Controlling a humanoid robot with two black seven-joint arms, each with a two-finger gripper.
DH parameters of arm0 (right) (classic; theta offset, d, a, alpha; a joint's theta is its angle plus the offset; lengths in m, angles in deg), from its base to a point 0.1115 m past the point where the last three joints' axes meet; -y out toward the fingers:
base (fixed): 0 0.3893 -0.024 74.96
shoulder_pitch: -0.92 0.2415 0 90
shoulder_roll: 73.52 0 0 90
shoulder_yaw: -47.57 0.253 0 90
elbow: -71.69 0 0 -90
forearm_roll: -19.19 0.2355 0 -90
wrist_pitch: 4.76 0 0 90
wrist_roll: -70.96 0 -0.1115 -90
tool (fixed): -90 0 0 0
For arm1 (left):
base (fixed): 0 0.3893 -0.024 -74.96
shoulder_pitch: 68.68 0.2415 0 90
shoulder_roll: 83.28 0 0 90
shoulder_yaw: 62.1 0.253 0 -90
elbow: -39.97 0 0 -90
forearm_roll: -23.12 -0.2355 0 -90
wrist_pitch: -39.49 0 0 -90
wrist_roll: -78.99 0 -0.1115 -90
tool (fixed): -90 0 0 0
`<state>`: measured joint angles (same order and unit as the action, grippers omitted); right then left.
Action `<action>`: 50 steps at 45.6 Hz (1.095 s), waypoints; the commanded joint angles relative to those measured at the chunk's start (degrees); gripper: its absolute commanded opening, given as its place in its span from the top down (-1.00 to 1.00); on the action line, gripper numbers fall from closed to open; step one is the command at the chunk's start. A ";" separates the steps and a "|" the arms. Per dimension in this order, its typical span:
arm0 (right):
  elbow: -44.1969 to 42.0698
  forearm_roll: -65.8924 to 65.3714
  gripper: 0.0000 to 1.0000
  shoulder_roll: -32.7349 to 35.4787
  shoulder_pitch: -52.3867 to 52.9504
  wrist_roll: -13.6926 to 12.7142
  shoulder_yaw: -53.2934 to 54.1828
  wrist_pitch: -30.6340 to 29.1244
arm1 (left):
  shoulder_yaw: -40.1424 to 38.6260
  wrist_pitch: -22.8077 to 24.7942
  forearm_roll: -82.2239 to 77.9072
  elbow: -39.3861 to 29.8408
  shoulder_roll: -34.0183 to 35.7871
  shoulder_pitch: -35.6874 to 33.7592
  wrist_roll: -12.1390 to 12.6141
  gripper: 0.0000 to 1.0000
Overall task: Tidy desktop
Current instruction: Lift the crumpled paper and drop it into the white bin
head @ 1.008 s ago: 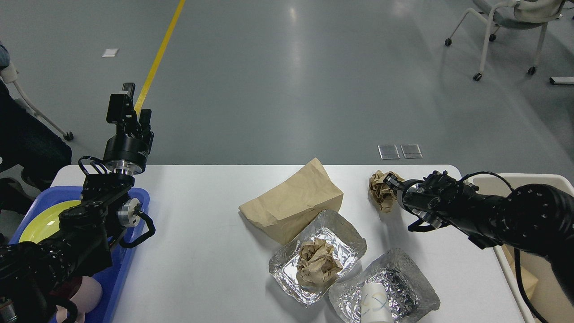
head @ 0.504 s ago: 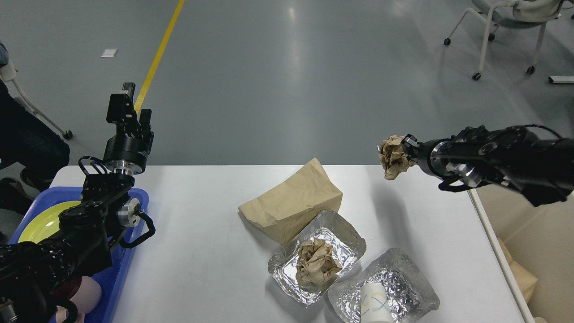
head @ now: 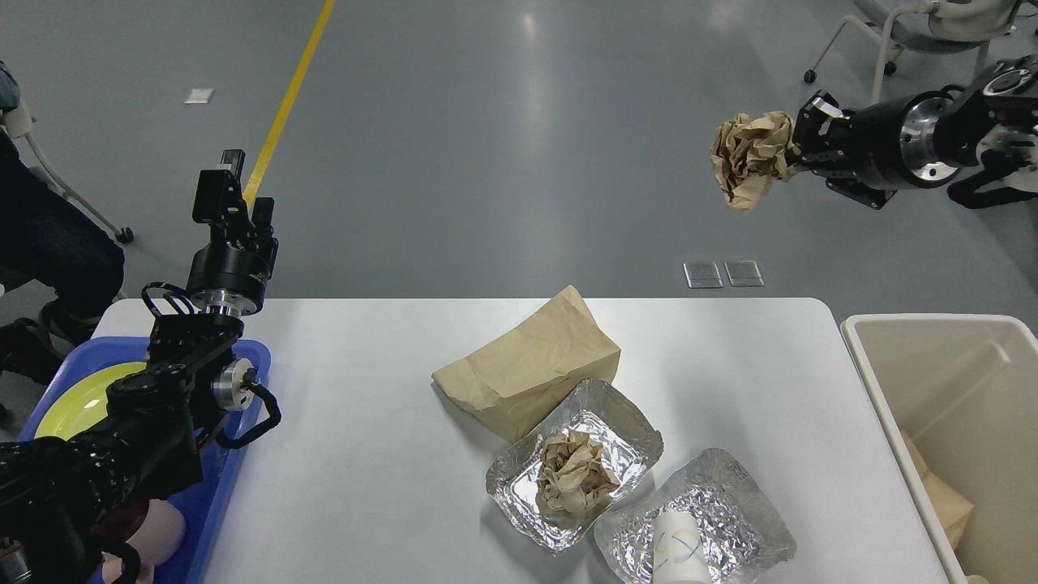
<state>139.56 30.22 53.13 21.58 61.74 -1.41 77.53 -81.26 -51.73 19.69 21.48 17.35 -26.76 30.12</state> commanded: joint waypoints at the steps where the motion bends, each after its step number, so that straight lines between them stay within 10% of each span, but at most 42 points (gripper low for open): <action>1: -4.84 0.30 1.00 1.23 -5.09 0.00 -3.13 4.62 | 0.00 -0.01 0.01 -0.05 0.00 0.00 0.00 -0.94; 26: -25.58 0.22 0.88 1.67 -50.27 0.09 4.33 18.17 | 0.00 -0.01 0.01 0.04 0.00 0.00 0.00 -0.94; 30: -28.83 0.22 0.35 -0.17 -54.93 0.09 6.62 17.99 | 0.00 -0.01 0.01 0.04 0.00 0.00 0.00 -0.94; 34: -32.79 0.13 -1.00 -2.28 -58.45 0.18 7.76 18.17 | 0.00 -0.01 0.01 -0.05 0.00 0.00 0.00 -0.94; 50: -30.78 -0.05 -1.00 -3.69 -58.38 0.18 6.54 17.03 | 0.00 -0.01 0.01 -0.05 0.00 0.00 0.00 -0.94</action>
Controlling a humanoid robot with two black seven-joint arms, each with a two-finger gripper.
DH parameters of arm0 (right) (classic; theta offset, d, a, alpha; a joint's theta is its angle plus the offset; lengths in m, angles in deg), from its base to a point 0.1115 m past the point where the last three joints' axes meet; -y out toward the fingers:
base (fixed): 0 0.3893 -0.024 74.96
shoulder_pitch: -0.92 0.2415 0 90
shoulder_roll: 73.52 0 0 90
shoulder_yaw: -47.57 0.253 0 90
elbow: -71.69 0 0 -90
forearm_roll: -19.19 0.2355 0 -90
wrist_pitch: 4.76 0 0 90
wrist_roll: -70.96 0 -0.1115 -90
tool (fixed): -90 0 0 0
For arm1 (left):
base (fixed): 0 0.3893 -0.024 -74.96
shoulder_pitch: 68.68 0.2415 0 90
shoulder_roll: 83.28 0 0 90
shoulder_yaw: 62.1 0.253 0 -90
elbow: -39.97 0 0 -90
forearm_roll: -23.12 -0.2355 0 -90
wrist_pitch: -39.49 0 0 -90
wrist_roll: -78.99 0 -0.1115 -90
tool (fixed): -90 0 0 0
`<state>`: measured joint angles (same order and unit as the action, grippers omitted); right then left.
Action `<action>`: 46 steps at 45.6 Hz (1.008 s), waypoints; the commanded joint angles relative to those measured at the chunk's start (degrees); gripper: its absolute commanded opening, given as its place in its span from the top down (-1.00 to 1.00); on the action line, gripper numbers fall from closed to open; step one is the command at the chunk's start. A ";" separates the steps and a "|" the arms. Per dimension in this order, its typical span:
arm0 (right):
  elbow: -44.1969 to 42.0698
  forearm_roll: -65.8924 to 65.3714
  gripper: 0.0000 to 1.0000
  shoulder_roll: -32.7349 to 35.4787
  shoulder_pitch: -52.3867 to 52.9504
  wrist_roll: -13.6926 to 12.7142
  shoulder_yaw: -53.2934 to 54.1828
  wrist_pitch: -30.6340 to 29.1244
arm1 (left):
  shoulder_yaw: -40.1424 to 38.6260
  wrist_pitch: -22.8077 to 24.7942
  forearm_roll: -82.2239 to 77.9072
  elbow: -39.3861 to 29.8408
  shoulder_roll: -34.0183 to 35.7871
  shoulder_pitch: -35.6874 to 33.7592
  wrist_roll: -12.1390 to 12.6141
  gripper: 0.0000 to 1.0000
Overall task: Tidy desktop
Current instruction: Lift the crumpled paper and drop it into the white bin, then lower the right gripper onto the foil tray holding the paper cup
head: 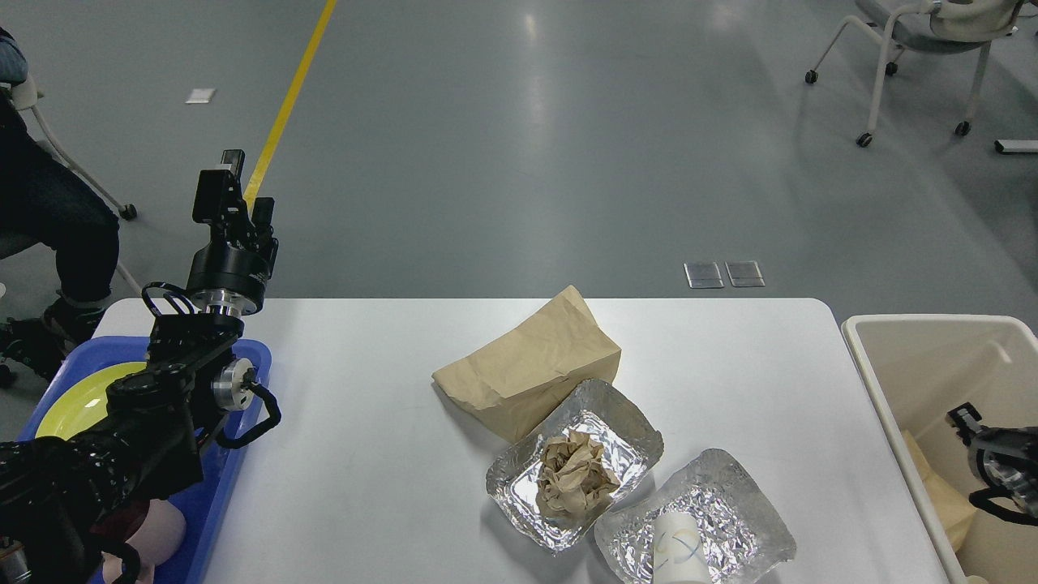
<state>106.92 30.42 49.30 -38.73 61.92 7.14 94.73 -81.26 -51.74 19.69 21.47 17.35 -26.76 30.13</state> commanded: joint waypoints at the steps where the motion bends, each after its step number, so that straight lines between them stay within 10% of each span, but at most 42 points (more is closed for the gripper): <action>1: 2.12 -0.25 -1.00 0.14 3.25 -0.01 -2.97 -0.27 | 0.00 0.00 0.00 0.05 0.00 0.00 0.00 -0.94; 16: 17.76 -1.12 -1.00 -6.62 32.87 0.34 -24.25 -7.20 | 0.00 0.00 0.00 -0.04 0.00 0.00 0.00 -0.94; 31: 27.43 -1.65 -1.00 -17.16 54.49 0.60 -23.90 -35.85 | 0.00 0.00 0.00 -0.04 0.00 0.00 0.00 -0.94; 46: 35.44 -3.84 -1.00 -19.90 66.02 0.60 -20.56 -48.08 | 0.00 0.00 0.00 0.05 0.00 0.00 0.00 -0.94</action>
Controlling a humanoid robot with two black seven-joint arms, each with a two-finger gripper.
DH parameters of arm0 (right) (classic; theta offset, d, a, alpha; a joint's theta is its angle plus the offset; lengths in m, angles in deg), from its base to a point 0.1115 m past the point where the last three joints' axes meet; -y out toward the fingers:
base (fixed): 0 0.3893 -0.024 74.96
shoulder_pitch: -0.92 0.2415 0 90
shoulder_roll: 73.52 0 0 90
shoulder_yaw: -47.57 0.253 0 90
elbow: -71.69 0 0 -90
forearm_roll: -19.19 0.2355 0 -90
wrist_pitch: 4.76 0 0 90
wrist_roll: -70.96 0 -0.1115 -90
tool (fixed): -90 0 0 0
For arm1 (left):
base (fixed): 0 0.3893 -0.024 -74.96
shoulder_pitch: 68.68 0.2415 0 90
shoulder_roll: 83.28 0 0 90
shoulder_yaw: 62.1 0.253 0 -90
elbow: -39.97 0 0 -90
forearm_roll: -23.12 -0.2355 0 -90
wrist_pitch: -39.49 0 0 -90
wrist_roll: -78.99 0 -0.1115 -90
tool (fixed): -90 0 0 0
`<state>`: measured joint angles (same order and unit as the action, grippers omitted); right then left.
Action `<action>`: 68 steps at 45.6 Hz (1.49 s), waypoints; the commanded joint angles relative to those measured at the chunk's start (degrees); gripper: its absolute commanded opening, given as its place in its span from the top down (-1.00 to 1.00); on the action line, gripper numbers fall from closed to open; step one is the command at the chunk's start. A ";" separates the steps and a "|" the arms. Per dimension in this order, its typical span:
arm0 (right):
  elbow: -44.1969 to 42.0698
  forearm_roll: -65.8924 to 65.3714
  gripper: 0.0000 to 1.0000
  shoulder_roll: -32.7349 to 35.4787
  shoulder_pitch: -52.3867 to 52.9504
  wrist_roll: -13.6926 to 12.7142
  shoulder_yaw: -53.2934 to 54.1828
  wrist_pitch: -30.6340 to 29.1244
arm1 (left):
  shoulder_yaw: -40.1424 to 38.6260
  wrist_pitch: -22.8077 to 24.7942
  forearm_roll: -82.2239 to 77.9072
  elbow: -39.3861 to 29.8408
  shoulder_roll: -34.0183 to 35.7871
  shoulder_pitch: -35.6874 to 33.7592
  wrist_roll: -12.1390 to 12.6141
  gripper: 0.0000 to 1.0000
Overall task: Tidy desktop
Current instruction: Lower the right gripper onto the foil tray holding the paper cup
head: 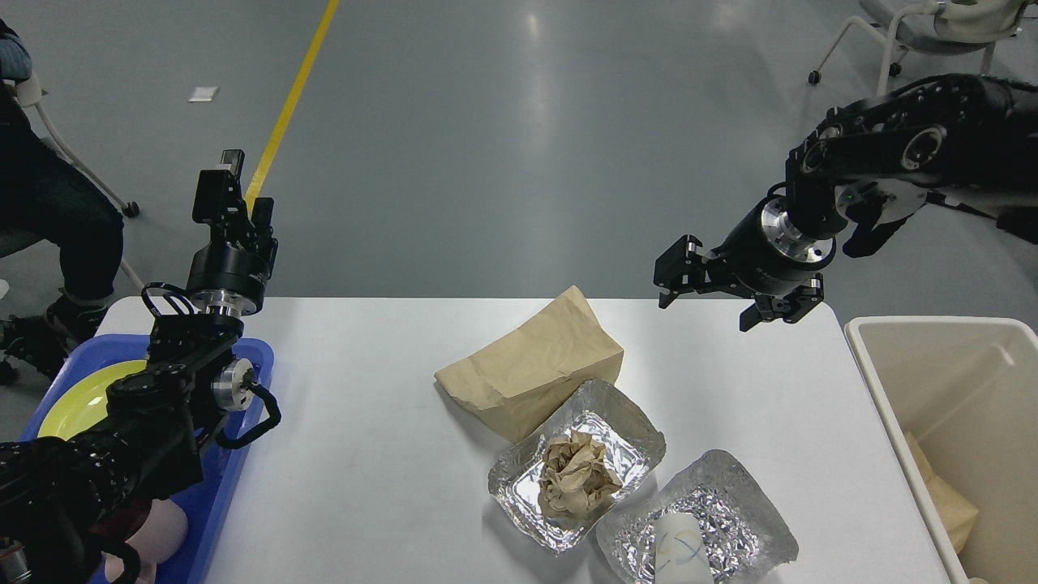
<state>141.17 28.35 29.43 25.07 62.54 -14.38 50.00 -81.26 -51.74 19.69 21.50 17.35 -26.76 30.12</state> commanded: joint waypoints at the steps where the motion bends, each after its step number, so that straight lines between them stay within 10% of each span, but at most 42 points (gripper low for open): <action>1: 1.19 -2.39 -1.00 -0.20 1.96 -0.01 0.95 -3.34 | 0.00 0.00 0.00 0.01 0.00 0.00 0.00 -0.94; 29: 0.58 -40.44 -1.00 -1.52 -23.71 -0.01 0.69 13.18 | 0.00 0.00 0.00 0.01 0.00 0.00 0.00 -0.94; 68: -1.97 -43.88 -0.99 -0.03 -37.77 0.08 0.78 24.34 | 0.00 0.00 0.00 0.01 0.00 0.00 0.00 -0.94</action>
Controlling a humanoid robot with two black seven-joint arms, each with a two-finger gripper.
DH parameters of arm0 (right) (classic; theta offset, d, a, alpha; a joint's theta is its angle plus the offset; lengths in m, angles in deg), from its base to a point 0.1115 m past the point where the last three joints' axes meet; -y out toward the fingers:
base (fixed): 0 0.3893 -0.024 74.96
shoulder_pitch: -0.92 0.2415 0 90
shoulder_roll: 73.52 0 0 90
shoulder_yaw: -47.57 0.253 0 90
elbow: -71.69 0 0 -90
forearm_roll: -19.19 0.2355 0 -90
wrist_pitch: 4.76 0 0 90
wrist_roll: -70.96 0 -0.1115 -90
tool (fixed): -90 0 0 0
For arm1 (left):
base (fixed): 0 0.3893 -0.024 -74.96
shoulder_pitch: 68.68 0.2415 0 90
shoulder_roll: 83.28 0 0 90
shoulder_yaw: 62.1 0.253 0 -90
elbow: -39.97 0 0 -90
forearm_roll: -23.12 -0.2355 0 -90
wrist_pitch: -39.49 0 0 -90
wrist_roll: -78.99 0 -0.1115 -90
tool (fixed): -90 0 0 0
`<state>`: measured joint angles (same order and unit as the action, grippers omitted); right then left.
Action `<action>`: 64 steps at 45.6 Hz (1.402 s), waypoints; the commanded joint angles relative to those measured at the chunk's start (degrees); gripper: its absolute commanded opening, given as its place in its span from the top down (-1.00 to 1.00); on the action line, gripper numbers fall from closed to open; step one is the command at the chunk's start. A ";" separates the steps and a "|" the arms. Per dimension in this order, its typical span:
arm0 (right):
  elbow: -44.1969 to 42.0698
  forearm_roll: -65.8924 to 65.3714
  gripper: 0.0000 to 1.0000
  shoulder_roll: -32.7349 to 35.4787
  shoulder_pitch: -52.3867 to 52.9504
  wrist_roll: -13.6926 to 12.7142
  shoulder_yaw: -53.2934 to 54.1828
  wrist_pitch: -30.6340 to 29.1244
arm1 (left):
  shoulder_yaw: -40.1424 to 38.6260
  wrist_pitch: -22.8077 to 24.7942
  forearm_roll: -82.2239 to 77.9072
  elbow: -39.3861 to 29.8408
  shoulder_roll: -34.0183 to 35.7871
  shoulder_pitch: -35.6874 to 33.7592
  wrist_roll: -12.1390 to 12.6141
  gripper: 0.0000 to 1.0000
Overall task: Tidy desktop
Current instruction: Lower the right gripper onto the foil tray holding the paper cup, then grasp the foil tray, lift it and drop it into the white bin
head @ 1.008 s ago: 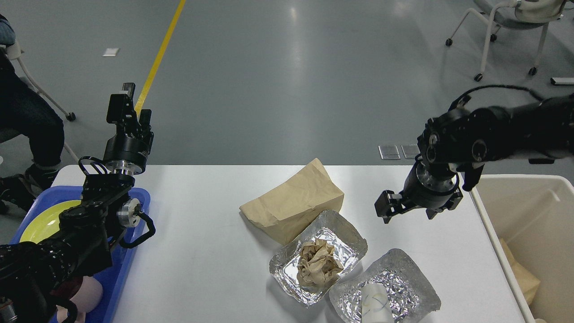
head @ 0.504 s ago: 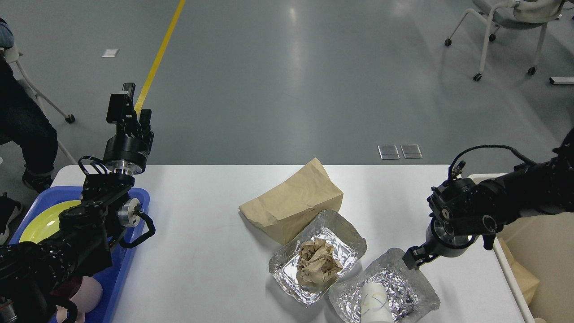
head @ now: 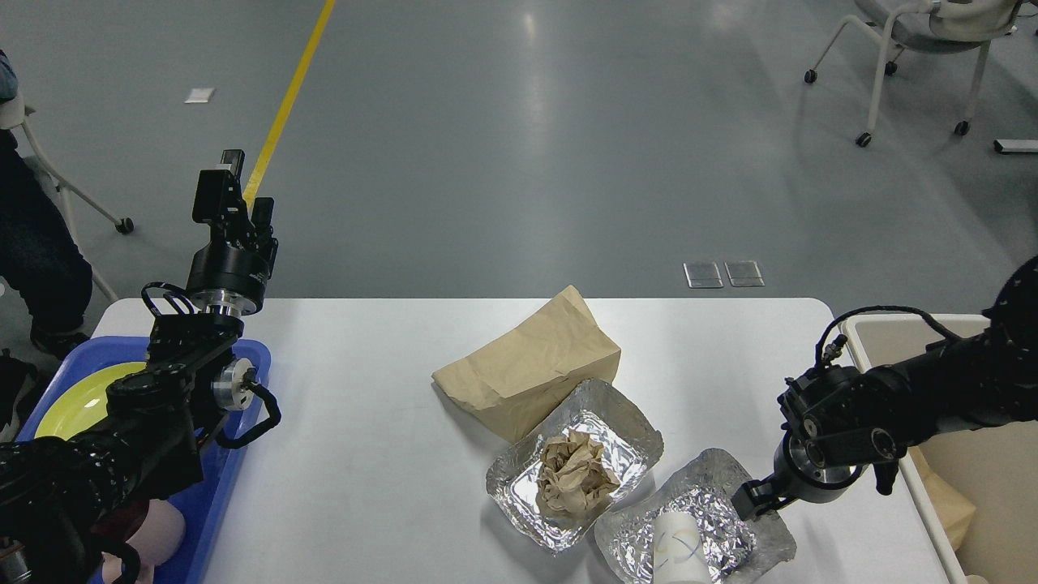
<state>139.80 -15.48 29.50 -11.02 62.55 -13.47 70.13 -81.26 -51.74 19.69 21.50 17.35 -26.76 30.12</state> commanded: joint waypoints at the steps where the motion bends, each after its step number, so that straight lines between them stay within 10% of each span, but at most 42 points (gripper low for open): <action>1: -0.61 -0.05 -0.98 -0.01 -1.77 0.06 -0.13 4.64 | 0.00 0.00 0.00 0.02 0.00 0.00 0.00 -0.94; 17: -0.61 -9.55 -0.33 0.16 -2.74 -0.02 -0.66 10.62 | 0.00 0.00 0.00 -0.07 0.00 0.00 0.00 -0.94; 21: -0.61 -9.55 0.48 0.25 -2.74 -0.02 -1.71 10.89 | 0.00 0.00 0.00 -0.07 0.00 0.00 0.00 -0.94; 27: -0.69 -9.55 0.97 0.25 -2.65 -0.02 -3.38 10.89 | 0.00 0.00 0.00 -0.07 0.00 0.00 0.00 -0.94; 64: -18.89 2.22 1.00 7.28 -5.47 -0.02 -6.29 10.62 | 0.00 0.00 0.00 -0.07 0.00 0.00 0.00 -0.94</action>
<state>122.98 -18.10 36.00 -16.29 62.52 -19.99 80.75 -81.26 -51.74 19.69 21.45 17.35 -26.76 30.12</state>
